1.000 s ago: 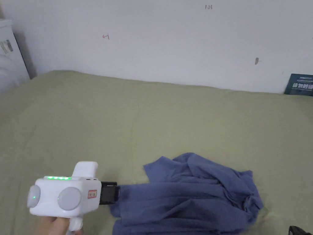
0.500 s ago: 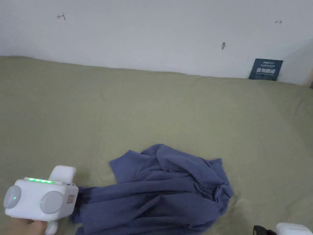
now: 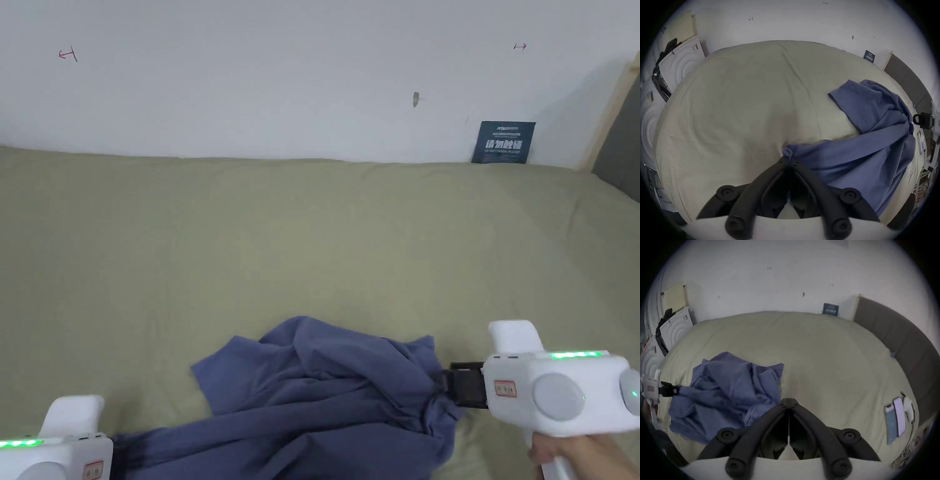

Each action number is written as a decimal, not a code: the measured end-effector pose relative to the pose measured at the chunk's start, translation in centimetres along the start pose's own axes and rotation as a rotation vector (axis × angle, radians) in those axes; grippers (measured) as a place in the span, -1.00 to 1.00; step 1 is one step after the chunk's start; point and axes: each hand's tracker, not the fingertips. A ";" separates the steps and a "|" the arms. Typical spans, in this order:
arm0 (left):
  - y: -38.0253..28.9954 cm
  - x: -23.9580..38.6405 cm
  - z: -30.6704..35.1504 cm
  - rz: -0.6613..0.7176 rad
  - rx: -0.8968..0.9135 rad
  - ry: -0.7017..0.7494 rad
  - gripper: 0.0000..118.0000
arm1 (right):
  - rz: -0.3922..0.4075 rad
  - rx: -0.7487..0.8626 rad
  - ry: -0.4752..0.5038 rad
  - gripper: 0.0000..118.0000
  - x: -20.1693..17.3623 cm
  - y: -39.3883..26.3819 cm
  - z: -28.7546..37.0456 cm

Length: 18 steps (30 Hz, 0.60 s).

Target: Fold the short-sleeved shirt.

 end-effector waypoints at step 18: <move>1.2 -2.0 6.5 0.134 0.082 -0.038 -0.99 | 0.112 0.111 0.004 -0.93 -1.1 0.9 5.8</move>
